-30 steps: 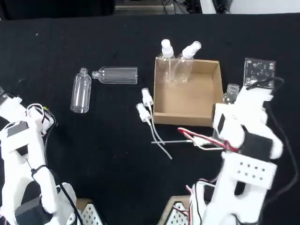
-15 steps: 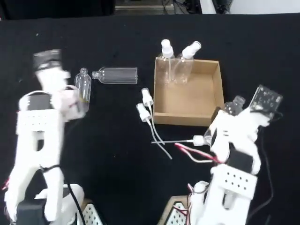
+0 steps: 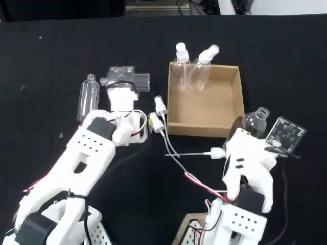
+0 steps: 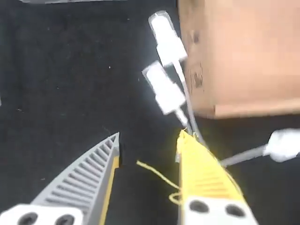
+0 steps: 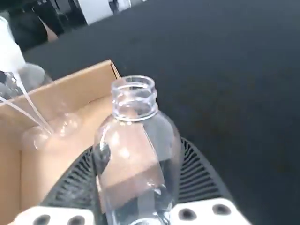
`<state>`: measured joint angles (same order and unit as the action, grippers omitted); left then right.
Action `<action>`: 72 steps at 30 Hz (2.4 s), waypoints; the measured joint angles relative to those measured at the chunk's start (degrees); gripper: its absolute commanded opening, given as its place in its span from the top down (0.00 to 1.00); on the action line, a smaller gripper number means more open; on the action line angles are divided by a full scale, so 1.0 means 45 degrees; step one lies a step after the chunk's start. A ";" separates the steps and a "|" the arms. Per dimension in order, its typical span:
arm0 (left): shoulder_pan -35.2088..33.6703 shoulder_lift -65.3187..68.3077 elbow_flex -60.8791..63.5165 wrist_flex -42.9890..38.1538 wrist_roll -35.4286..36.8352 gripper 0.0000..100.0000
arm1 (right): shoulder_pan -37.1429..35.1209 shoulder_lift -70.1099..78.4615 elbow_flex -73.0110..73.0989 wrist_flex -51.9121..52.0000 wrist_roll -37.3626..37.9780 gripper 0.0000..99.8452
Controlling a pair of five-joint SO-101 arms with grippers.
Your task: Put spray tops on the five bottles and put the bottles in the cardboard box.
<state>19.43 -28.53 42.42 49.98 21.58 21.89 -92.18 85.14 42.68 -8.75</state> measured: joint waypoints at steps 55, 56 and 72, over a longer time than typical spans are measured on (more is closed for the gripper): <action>-0.4259 0.9123 -0.8225 0.7717 -0.4650 0.79 | 0.0000 -0.1856 0.0215 0.0938 0.0000 0.99; -0.4591 0.9123 -0.8225 0.7873 -0.5197 0.79 | 0.0000 -0.1856 0.0215 0.0938 0.0000 0.99; -0.5294 0.9123 -0.7443 0.8127 -0.8205 0.79 | 0.0000 -0.1856 0.0215 0.0938 0.0000 0.99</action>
<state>-4.40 12.53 8.92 86.55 -15.34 21.89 -100.53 86.11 46.90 -8.75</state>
